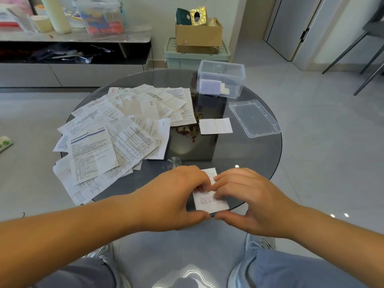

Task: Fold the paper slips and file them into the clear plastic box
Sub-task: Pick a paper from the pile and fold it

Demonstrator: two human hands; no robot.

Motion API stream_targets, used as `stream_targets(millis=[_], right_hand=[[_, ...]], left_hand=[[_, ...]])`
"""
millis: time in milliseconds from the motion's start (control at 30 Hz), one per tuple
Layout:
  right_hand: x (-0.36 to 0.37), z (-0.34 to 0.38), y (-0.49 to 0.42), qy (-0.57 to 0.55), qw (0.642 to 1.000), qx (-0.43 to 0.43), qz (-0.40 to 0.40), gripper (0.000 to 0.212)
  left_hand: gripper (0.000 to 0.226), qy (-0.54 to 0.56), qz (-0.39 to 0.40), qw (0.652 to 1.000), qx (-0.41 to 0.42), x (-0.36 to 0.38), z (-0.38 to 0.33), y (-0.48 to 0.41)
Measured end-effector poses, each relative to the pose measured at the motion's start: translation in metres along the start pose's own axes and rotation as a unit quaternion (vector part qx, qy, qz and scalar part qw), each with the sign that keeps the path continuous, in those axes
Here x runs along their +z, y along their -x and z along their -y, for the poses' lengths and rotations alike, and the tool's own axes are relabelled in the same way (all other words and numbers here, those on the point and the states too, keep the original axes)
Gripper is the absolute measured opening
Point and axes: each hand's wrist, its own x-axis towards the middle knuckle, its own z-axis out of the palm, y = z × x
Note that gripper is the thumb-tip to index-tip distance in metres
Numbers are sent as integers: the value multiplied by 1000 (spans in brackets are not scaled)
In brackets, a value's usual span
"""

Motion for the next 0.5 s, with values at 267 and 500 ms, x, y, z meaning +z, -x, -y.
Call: stream_targets(millis=[267,500], right_hand=[[2,-3,2,34,999,-26,-3,31],[1,-3,0,93,991,-88,-34,21]], left_hand=[[28,67,26,997,-30,-8,2,-2],[40,79,22,996,-19,-11,6,2]])
